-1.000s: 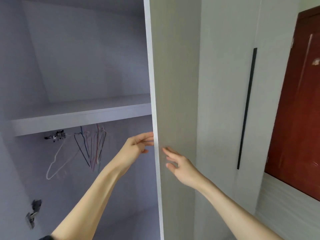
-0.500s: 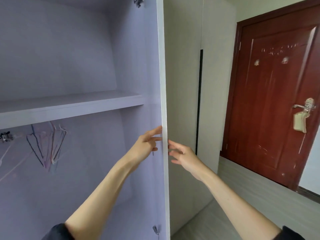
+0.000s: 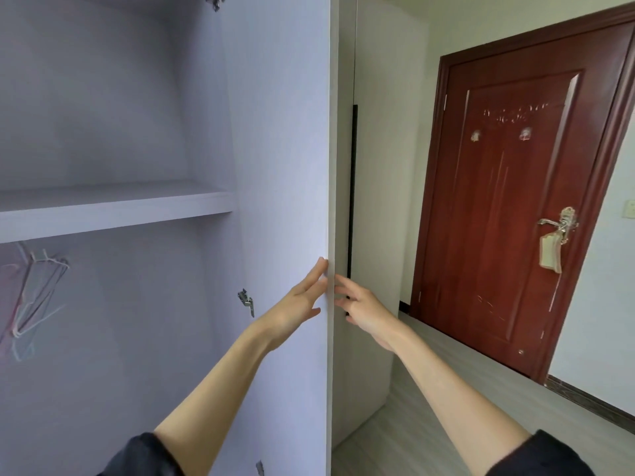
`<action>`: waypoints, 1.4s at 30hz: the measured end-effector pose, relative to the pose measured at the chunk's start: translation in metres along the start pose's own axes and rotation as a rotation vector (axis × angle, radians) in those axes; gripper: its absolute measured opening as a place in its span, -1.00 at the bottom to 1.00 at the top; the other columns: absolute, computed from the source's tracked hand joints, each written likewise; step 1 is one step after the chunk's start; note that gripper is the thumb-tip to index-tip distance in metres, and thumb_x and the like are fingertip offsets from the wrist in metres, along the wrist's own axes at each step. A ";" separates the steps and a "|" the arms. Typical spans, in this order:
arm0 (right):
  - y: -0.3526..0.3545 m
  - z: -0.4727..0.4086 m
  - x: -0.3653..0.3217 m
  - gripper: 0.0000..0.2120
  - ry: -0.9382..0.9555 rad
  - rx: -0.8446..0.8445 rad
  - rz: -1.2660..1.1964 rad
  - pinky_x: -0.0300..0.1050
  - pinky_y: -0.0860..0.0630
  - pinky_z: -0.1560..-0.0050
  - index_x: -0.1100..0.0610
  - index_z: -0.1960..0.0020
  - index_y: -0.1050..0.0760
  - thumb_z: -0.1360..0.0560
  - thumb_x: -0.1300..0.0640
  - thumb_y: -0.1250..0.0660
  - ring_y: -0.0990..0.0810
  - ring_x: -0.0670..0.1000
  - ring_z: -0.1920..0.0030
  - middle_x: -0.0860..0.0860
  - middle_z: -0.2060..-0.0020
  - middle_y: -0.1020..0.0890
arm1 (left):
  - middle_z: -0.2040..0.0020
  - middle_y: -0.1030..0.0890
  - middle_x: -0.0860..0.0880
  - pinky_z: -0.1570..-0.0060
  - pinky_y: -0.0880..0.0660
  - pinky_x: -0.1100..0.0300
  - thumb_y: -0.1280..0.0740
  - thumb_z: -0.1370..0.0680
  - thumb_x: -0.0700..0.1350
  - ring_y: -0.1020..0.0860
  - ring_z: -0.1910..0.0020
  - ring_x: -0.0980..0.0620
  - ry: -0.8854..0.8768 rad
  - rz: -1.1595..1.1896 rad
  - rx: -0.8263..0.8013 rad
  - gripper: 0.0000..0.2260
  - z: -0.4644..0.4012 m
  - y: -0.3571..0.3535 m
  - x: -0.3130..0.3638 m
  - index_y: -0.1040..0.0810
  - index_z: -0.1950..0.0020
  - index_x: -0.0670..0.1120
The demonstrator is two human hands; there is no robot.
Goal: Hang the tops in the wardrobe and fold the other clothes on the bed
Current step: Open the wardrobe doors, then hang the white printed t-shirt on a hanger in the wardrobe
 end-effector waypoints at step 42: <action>0.016 0.594 0.158 -0.73 -1.003 1.552 0.078 -0.14 -0.46 -0.08 0.14 -0.24 -0.50 -0.56 0.23 -0.21 -0.60 0.09 -0.03 0.11 -0.01 -0.65 | -0.05 -0.56 0.09 -0.09 -0.47 0.15 -0.15 -0.63 -0.17 -0.55 -0.06 0.08 -0.293 -0.117 -1.381 -0.81 0.211 -0.490 -0.064 -0.47 -0.11 0.09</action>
Point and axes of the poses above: each hand's wrist, its own z-axis away from the middle knuckle, its own y-axis out of the back of the hand, x = y × z, the point moved 6 cm from there along -z, towards the middle knuckle
